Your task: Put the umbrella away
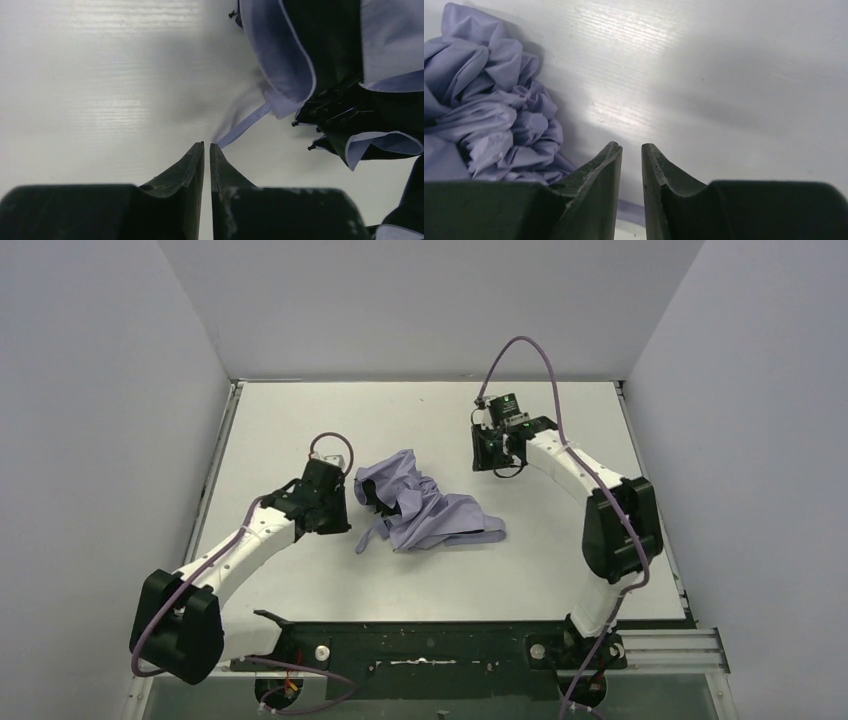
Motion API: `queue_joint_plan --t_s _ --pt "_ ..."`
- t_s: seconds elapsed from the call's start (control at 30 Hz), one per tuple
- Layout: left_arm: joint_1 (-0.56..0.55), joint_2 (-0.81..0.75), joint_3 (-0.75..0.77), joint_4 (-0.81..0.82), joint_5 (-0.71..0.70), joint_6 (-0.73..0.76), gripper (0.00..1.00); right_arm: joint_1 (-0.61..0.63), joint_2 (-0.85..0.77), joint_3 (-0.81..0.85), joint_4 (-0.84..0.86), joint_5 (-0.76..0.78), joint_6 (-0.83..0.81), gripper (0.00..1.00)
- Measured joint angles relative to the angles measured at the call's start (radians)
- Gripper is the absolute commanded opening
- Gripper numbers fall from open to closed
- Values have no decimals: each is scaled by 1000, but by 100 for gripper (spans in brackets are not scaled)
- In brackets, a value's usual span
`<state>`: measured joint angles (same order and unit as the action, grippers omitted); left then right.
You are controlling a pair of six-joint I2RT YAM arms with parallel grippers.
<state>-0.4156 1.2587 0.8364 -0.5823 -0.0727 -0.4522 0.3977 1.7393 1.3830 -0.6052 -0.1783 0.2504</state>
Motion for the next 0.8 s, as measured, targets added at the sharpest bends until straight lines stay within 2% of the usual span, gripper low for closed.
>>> queue_joint_plan --t_s 0.17,0.37,0.63,0.8 --pt "-41 0 -105 79 5 -82 6 -4 172 78 49 -67 -5 22" --pt "-77 94 -121 193 24 -129 6 -2 275 108 89 -152 -8 20" --pt "-105 219 -113 279 47 -148 6 38 328 132 110 -201 -15 18" --pt "-106 300 -43 291 55 -124 6 81 333 145 111 -217 -34 18"
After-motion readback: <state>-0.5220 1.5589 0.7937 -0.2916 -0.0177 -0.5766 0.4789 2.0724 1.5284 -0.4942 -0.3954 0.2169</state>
